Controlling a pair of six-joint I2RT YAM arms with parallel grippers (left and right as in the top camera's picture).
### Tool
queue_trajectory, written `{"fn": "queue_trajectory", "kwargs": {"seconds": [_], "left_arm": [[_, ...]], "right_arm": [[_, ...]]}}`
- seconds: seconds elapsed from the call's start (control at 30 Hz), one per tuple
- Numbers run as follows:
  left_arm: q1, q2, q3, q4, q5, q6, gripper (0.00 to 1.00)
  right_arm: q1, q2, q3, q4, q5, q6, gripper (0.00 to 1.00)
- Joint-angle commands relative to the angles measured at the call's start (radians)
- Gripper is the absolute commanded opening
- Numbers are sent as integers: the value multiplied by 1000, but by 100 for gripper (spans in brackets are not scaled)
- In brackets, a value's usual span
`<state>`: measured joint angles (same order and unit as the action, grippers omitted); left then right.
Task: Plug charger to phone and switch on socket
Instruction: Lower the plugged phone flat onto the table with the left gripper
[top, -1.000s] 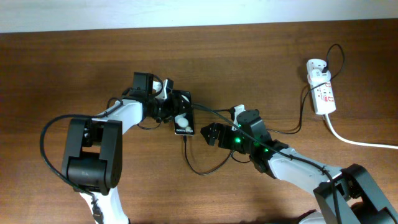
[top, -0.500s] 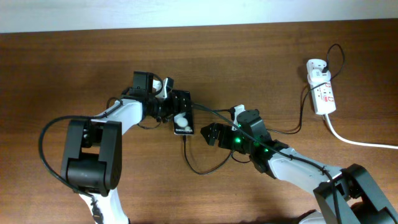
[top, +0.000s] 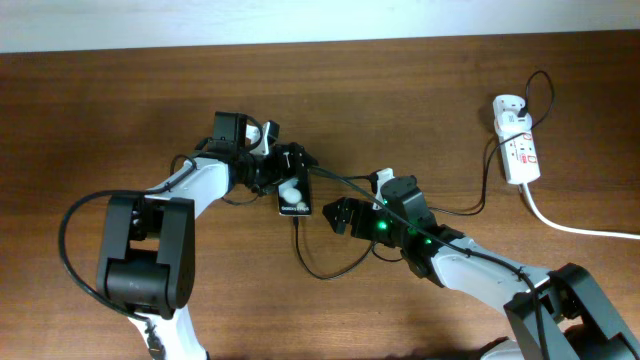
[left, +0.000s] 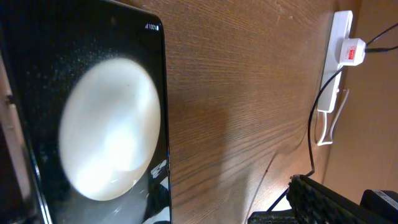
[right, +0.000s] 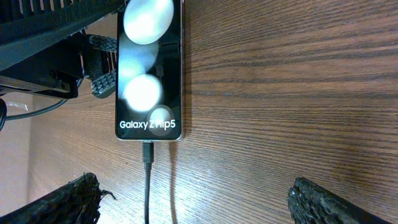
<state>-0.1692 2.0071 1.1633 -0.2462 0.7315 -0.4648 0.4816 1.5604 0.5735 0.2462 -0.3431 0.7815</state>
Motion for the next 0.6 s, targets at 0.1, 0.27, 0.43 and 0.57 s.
{"fn": "queue_trajectory", "kwargs": {"seconds": [0.1,0.27,0.43,0.57], "left_arm": [[4,21,-16,-21,-86,26,99],[4,21,-16,-37,-173,25,99],[4,21,-16,-36,-219,25,99],[4,21,-16,-36,-243,25,99]], "right_arm": [[-4,-14,1,3,-12,-11,99],[-4,-14,1,3,-12,-11,99],[-4,-14,1,3,-12,-11,99],[-4,-14,1,3,-12,-11,99]]}}
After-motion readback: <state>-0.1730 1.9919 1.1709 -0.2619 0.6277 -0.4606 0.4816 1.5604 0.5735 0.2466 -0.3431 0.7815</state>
